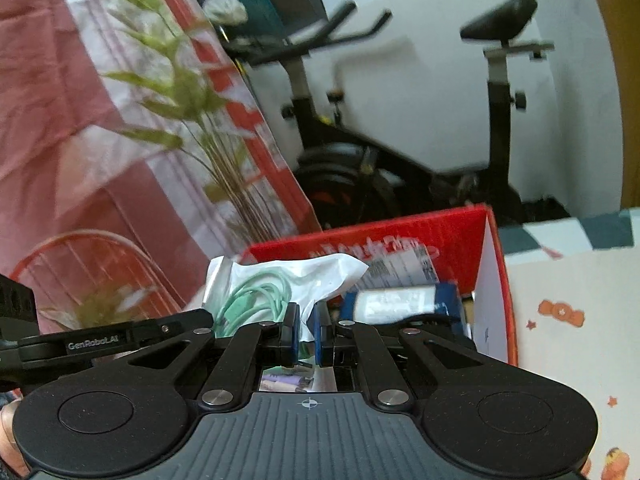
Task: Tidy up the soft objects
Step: 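Lift the cable bag with the right gripper and lower it into the red box, then open the right gripper and withdraw it toward the grey towel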
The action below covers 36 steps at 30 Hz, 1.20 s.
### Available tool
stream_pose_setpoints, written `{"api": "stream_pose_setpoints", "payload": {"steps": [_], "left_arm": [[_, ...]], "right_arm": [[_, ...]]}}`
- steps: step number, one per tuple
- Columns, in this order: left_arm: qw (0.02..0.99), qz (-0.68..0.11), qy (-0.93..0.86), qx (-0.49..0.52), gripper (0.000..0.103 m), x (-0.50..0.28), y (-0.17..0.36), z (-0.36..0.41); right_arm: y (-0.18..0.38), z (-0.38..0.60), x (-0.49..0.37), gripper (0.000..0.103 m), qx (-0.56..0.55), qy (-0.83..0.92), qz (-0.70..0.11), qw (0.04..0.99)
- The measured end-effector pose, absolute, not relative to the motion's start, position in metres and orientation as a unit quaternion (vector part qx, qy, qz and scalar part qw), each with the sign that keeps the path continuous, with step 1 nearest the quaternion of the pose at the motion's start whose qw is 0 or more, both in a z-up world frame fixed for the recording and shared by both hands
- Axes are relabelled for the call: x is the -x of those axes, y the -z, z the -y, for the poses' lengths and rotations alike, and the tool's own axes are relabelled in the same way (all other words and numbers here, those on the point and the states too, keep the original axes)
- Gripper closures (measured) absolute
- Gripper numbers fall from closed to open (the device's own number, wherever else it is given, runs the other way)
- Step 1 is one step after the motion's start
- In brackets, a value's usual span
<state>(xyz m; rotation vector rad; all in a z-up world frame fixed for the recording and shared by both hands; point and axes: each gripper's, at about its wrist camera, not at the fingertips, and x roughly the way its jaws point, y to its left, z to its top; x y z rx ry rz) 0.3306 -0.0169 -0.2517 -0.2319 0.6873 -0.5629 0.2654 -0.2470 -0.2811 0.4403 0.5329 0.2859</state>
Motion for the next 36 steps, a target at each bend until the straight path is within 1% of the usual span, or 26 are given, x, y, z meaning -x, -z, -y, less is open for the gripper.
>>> {"api": "stream_pose_setpoints", "payload": {"steps": [4, 7, 12, 19, 25, 31, 34, 36], "left_arm": [[0.876, -0.387, 0.275, 0.081, 0.1, -0.344, 0.268, 0.029], [0.867, -0.414, 0.273, 0.053, 0.1, -0.351, 0.276, 0.035], [0.851, -0.448, 0.271, 0.039, 0.1, -0.356, 0.285, 0.039], [0.841, -0.464, 0.278, 0.015, 0.1, -0.359, 0.286, 0.047], [0.835, -0.475, 0.277, 0.006, 0.1, -0.363, 0.29, 0.054], [0.847, -0.46, 0.268, -0.005, 0.1, -0.356, 0.285, 0.053], [0.857, -0.446, 0.257, -0.013, 0.099, -0.351, 0.278, 0.051], [0.865, -0.434, 0.25, -0.021, 0.096, -0.347, 0.271, 0.048]], "right_arm": [[0.304, 0.249, -0.291, 0.096, -0.218, -0.13, -0.314, 0.915], [0.318, 0.249, -0.302, 0.096, -0.219, -0.124, -0.346, 0.904], [0.334, 0.246, -0.317, 0.096, -0.211, -0.109, -0.389, 0.89], [0.348, 0.237, -0.334, 0.095, -0.158, -0.095, -0.448, 0.875], [0.353, 0.225, -0.345, 0.091, -0.12, -0.08, -0.492, 0.859], [0.357, 0.221, -0.35, 0.088, -0.102, -0.067, -0.515, 0.848], [0.356, 0.22, -0.346, 0.081, -0.096, -0.061, -0.511, 0.852], [0.354, 0.222, -0.343, 0.075, -0.097, -0.051, -0.505, 0.856]]}}
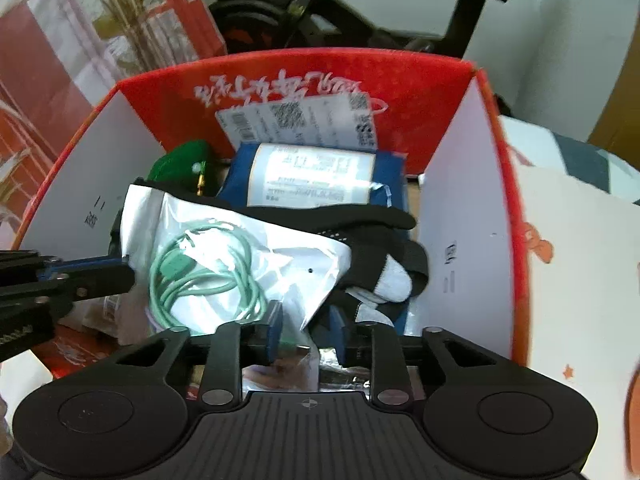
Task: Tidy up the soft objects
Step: 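Open the right gripper and withdraw it toward the grey towel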
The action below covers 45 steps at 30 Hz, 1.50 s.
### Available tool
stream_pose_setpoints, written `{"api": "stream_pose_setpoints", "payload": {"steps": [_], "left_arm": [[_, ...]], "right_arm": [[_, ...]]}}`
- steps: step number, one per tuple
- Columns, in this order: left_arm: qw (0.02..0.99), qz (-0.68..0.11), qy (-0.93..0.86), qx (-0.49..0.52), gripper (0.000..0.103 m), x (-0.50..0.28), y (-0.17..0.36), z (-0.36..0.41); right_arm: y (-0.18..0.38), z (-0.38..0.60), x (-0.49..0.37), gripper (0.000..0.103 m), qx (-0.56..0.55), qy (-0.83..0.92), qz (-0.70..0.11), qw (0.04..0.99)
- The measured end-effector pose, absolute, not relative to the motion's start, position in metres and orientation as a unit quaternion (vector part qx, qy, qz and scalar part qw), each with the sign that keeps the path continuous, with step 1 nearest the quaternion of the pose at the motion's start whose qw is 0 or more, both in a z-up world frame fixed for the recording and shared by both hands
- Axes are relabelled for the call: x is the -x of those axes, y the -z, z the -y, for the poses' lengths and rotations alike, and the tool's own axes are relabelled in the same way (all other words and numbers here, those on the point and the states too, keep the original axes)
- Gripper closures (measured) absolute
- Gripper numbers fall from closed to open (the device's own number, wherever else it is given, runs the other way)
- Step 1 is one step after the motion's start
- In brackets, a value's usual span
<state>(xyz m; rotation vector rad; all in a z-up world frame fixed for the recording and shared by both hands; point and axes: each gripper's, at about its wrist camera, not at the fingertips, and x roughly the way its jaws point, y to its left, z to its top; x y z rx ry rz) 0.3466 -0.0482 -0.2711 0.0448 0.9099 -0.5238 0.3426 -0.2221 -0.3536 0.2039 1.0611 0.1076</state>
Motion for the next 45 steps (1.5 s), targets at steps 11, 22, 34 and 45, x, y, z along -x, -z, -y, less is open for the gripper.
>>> {"api": "stream_pose_setpoints", "payload": {"steps": [11, 22, 34, 45], "left_arm": [[0.914, -0.33, 0.236, -0.01, 0.019, -0.299, 0.225, 0.023], [0.949, -0.225, 0.221, 0.022, 0.0, -0.241, 0.22, -0.019], [0.951, -0.267, 0.157, 0.025, 0.0, -0.22, 0.27, -0.041], [0.935, -0.337, 0.107, -0.022, 0.0, -0.225, 0.312, -0.038]], "right_arm": [[0.31, 0.222, -0.286, 0.02, -0.123, -0.087, -0.394, 0.907], [0.291, 0.239, -0.184, 0.0, -0.139, -0.071, -0.19, 0.969], [0.348, 0.245, -0.14, 0.0, -0.123, 0.008, -0.2, 0.972], [0.396, 0.223, -0.145, 0.005, -0.118, -0.008, -0.26, 0.958]]}}
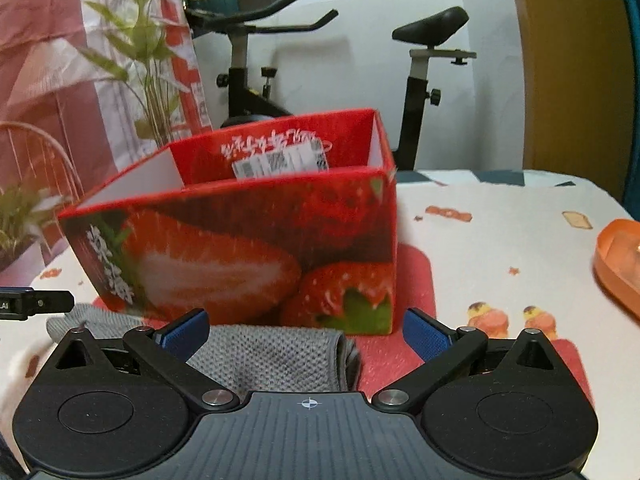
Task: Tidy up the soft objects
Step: 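Open the right gripper and withdraw it toward the grey towel, then close the right gripper on the grey knit towel, then lift the grey towel with the right gripper over the red box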
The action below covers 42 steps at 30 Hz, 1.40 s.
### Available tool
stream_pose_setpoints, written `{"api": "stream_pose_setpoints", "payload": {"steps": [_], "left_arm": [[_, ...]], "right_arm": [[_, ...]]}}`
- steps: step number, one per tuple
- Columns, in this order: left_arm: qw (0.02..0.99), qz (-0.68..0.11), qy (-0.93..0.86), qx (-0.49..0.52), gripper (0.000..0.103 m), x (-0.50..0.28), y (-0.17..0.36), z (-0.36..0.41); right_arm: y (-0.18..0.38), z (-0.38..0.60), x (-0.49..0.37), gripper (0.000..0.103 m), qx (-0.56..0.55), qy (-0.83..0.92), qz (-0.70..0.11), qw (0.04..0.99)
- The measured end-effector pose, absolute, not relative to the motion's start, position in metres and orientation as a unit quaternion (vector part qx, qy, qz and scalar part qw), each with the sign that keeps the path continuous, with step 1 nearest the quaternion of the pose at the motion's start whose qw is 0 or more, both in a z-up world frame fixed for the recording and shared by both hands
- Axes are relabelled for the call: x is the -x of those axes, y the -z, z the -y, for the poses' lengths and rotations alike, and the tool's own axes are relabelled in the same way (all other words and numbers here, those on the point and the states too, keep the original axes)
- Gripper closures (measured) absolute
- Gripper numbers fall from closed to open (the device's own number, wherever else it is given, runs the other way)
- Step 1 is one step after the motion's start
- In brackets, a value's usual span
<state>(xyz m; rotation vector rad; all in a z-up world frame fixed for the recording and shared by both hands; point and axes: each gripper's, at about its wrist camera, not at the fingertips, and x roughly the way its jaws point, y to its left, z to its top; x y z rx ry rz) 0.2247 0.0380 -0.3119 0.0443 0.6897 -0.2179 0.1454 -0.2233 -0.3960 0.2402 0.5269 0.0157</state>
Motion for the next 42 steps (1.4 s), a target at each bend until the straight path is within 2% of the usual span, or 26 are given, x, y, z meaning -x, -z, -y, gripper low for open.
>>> {"api": "stream_pose_setpoints", "payload": {"steps": [4, 9, 14, 23, 25, 27, 29, 32, 34, 36, 37, 39, 42], "left_arm": [[0.933, -0.343, 0.107, -0.031, 0.0, -0.23, 0.317, -0.037], [0.916, -0.374, 0.142, 0.012, 0.0, -0.236, 0.325, -0.038], [0.905, -0.397, 0.151, 0.031, 0.003, -0.235, 0.341, -0.036], [0.906, -0.391, 0.156, 0.029, 0.008, -0.233, 0.351, -0.035], [0.909, -0.385, 0.159, 0.02, 0.013, -0.23, 0.351, -0.034], [0.909, -0.381, 0.168, 0.013, 0.028, -0.228, 0.349, -0.031], [0.909, -0.381, 0.171, 0.005, 0.034, -0.226, 0.348, -0.028], [0.908, -0.379, 0.177, 0.011, 0.053, -0.225, 0.347, -0.028], [0.908, -0.379, 0.178, 0.021, 0.06, -0.223, 0.347, -0.031], [0.908, -0.378, 0.179, 0.026, 0.072, -0.222, 0.346, -0.031], [0.908, -0.377, 0.183, 0.026, 0.075, -0.22, 0.345, -0.03], [0.912, -0.368, 0.181, 0.017, 0.08, -0.215, 0.342, -0.028], [0.918, -0.354, 0.179, 0.015, 0.082, -0.209, 0.334, -0.028]], "right_arm": [[0.409, 0.217, -0.152, 0.017, -0.112, -0.016, -0.28, 0.953], [0.423, 0.217, -0.157, 0.038, -0.122, -0.027, -0.296, 0.947], [0.43, 0.218, -0.157, 0.045, -0.129, -0.033, -0.301, 0.944], [0.431, 0.216, -0.157, 0.047, -0.119, -0.033, -0.301, 0.946], [0.431, 0.216, -0.157, 0.051, -0.118, -0.032, -0.301, 0.946], [0.431, 0.216, -0.157, 0.057, -0.118, -0.035, -0.3, 0.946], [0.431, 0.215, -0.156, 0.06, -0.118, -0.04, -0.302, 0.945], [0.43, 0.214, -0.154, 0.066, -0.114, -0.039, -0.304, 0.945], [0.43, 0.215, -0.154, 0.071, -0.119, -0.04, -0.304, 0.944], [0.429, 0.217, -0.152, 0.077, -0.123, -0.041, -0.305, 0.944], [0.429, 0.217, -0.151, 0.079, -0.122, -0.041, -0.306, 0.943], [0.427, 0.217, -0.149, 0.091, -0.124, -0.043, -0.306, 0.943], [0.42, 0.221, -0.143, 0.093, -0.134, -0.051, -0.299, 0.944]]}}
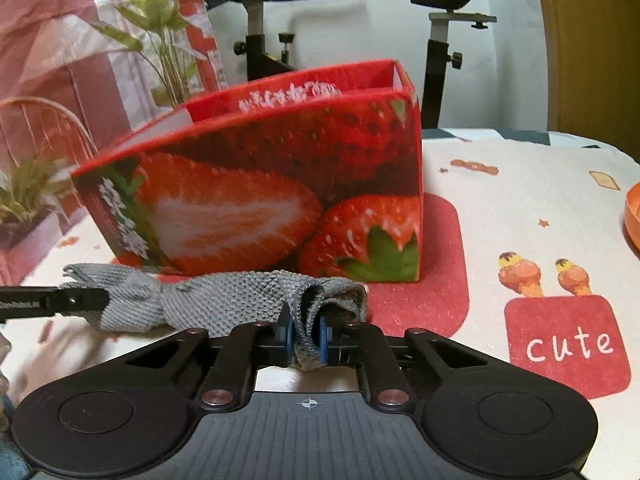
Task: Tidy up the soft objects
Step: 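Lift the grey towel with the right gripper over the red box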
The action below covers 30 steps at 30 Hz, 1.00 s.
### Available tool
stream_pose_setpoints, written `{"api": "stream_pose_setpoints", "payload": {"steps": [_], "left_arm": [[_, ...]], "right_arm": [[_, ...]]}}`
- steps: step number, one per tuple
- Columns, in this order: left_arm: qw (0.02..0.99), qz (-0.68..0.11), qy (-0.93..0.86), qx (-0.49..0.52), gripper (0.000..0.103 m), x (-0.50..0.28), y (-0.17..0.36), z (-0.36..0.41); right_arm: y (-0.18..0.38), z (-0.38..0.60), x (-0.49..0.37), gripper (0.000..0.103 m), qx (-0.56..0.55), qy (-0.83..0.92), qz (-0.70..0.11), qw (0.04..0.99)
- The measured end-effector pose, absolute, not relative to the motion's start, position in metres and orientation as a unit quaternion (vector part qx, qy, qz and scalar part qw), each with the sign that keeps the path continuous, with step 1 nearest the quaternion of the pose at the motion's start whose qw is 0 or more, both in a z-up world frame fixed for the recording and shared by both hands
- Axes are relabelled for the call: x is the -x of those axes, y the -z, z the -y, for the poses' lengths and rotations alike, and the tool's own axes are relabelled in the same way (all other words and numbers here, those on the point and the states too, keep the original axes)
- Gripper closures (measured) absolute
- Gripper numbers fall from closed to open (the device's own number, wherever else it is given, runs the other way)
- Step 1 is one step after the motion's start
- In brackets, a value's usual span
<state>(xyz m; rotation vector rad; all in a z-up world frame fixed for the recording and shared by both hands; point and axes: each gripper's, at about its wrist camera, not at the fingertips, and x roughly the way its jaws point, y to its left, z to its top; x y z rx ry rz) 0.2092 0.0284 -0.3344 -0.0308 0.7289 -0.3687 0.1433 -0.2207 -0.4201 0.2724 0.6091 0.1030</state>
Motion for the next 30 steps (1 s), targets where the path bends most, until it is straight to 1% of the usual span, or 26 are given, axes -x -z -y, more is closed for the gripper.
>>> {"api": "stream_pose_setpoints", "payload": {"steps": [6, 12, 16, 19, 22, 25, 30], "left_arm": [[0.924, -0.332, 0.185, 0.029, 0.083, -0.195, 0.314, -0.036], [0.939, -0.28, 0.196, 0.043, 0.082, -0.174, 0.278, -0.046], [0.947, -0.243, 0.205, 0.038, 0.082, -0.17, 0.248, -0.047], [0.952, -0.221, 0.211, 0.036, 0.082, -0.177, 0.228, -0.043], [0.955, -0.205, 0.212, 0.025, 0.082, -0.191, 0.21, -0.034], [0.949, -0.214, 0.232, 0.025, 0.082, -0.214, 0.203, -0.023], [0.925, -0.275, 0.261, 0.035, 0.082, -0.256, 0.215, -0.003]], "right_arm": [[0.397, 0.222, -0.129, 0.093, -0.14, -0.071, -0.27, 0.95], [0.367, 0.225, -0.109, 0.093, -0.142, -0.087, -0.232, 0.958], [0.338, 0.229, -0.1, 0.094, -0.15, -0.105, -0.201, 0.962], [0.312, 0.238, -0.106, 0.094, -0.154, -0.109, -0.188, 0.964], [0.283, 0.242, -0.121, 0.094, -0.135, -0.11, -0.175, 0.969], [0.261, 0.243, -0.143, 0.094, -0.109, -0.105, -0.172, 0.973], [0.246, 0.248, -0.181, 0.094, -0.084, -0.092, -0.195, 0.973]]}}
